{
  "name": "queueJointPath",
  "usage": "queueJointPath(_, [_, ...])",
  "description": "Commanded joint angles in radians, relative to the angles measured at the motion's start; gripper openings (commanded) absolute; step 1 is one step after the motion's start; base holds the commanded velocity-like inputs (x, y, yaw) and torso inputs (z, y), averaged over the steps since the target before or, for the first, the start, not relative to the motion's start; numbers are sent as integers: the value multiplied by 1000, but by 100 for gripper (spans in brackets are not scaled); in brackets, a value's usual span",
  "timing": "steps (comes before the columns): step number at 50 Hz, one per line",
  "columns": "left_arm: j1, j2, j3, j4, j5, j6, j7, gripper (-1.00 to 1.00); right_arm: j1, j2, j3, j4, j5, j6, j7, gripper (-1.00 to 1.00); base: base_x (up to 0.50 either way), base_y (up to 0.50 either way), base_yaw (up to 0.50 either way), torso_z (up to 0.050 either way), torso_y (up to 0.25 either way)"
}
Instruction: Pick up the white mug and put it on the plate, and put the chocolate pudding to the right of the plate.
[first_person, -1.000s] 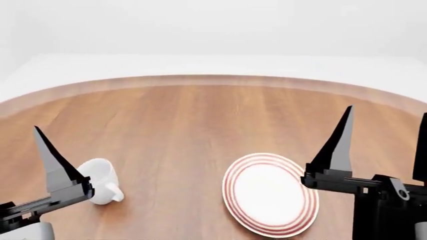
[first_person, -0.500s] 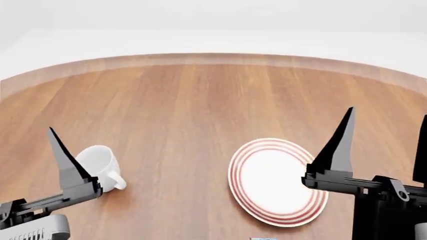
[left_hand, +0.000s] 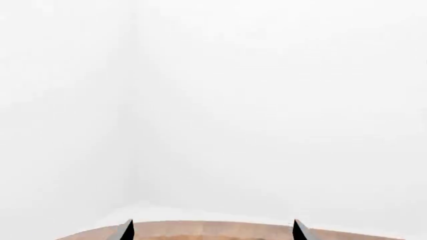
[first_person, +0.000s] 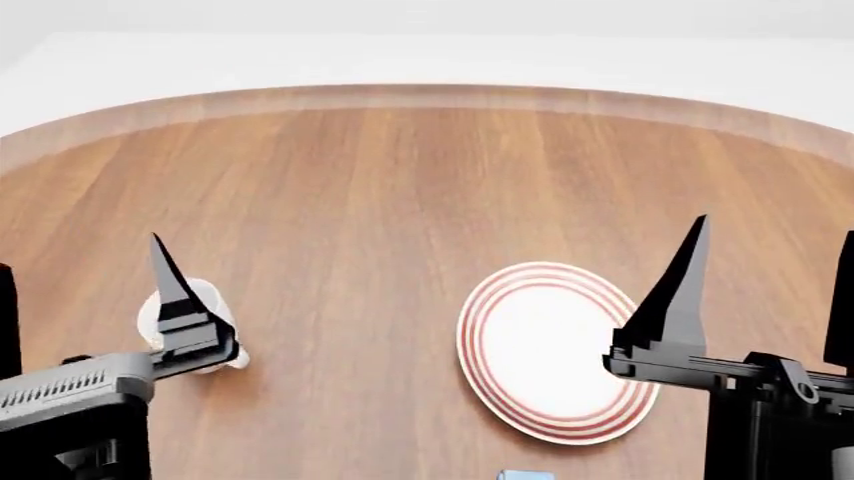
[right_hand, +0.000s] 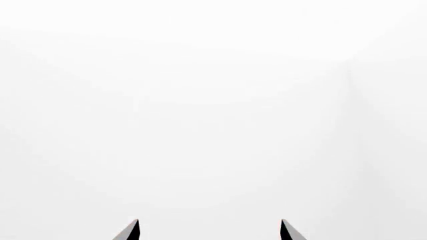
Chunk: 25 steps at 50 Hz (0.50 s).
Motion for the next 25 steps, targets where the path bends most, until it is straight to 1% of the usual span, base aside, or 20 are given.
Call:
queueJointPath(1, [-225, 90, 39, 63, -160, -419, -61, 100, 0, 7, -1, -11, 13, 5, 4, 100, 0, 0, 0, 0, 0])
queueJointPath(3, [-277, 117, 27, 56, -173, -504, -100, 100, 0, 8, -1, -12, 15, 6, 5, 100, 0, 0, 0, 0, 0])
queueJointPath(6, [-360, 171, -25, 36, -221, -635, -155, 100, -1, 9, -2, -11, 15, 5, 7, 100, 0, 0, 0, 0, 0])
queueJointPath(7, [-381, 188, -45, 23, -246, -658, -164, 100, -1, 9, -3, -10, 15, 4, 7, 100, 0, 0, 0, 0, 0])
queueJointPath(14, [-442, 201, -5, -33, -313, -665, -253, 100, -5, 11, -10, -15, 18, 4, 9, 100, 0, 0, 0, 0, 0])
queueJointPath(16, [-475, 202, 4, -55, -338, -679, -301, 100, -5, 12, -12, -15, 21, 3, 9, 100, 0, 0, 0, 0, 0])
queueJointPath(19, [-554, 204, 7, -127, -389, -707, -414, 100, -5, 13, -13, -13, 23, 2, 9, 100, 0, 0, 0, 0, 0])
queueJointPath(21, [-589, 199, 25, -155, -402, -707, -449, 100, -4, 13, -14, -12, 24, 2, 10, 100, 0, 0, 0, 0, 0])
queueJointPath(22, [-610, 201, 29, -169, -407, -738, -487, 100, -4, 14, -16, -15, 25, 3, 10, 100, 0, 0, 0, 0, 0])
queueJointPath(25, [-648, 202, 39, -207, -440, -755, -556, 100, -5, 15, -19, -15, 24, 0, 10, 100, 0, 0, 0, 0, 0])
